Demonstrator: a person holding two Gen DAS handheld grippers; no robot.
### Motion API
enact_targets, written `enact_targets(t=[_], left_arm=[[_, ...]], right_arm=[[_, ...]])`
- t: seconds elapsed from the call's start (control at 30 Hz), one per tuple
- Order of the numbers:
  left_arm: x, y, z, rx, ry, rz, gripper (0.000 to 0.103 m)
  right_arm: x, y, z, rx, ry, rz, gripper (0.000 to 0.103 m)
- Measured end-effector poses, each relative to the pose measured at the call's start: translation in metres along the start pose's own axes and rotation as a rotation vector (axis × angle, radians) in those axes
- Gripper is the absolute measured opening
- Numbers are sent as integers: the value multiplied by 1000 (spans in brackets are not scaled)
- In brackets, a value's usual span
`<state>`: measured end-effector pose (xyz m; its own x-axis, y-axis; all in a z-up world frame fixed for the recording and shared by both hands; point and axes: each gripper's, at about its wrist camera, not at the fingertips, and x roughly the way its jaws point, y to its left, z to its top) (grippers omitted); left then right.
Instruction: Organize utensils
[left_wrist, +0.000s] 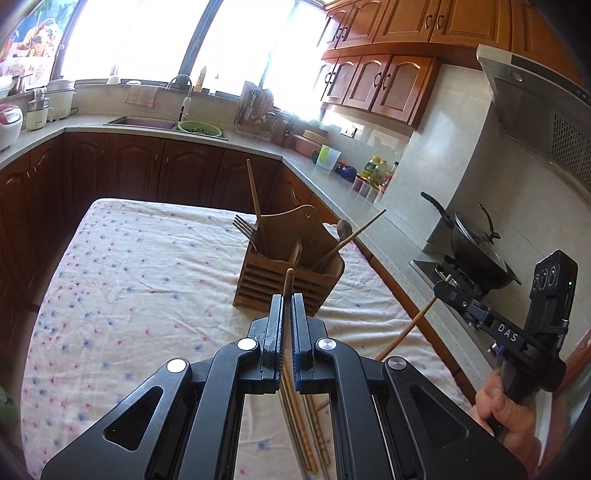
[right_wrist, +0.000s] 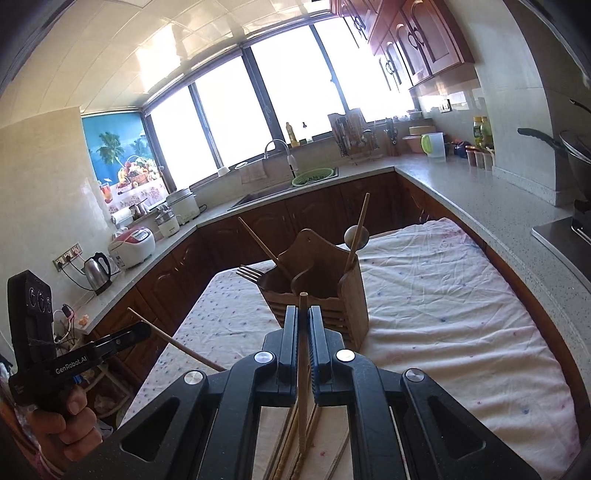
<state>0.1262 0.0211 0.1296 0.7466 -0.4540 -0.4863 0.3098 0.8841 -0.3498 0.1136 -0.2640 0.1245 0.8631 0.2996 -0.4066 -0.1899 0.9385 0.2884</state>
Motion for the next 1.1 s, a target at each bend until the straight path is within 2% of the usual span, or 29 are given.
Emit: enact_targets(t=[0.37, 0.5, 0.57, 0.6, 0.63, 0.73, 0.9, 1.1], left_arm=[[2, 0, 9, 15, -16, 13, 0], [7, 12, 6, -2, 1, 57, 0], [14, 25, 2, -44, 29, 82, 0], [19, 35, 0, -74, 48, 97, 2], [27, 45, -3, -102, 74, 114, 9], [54, 74, -15, -152, 146, 201, 41], [113, 108, -33, -180, 261, 312, 41], [172, 132, -43, -178, 355, 394, 40]], right_arm=[[1, -1, 13, -6, -29, 7, 5], [1, 0, 14, -8, -35, 6, 5], [0, -2, 15, -4, -37, 7, 5], [0, -2, 15, -1, -37, 10, 5], [-1, -2, 15, 1, -39, 12, 5], [-5, -3, 16, 6, -46, 20, 5], [-8, -4, 14, 13, -51, 35, 5], [-11, -8, 13, 25, -49, 45, 5]])
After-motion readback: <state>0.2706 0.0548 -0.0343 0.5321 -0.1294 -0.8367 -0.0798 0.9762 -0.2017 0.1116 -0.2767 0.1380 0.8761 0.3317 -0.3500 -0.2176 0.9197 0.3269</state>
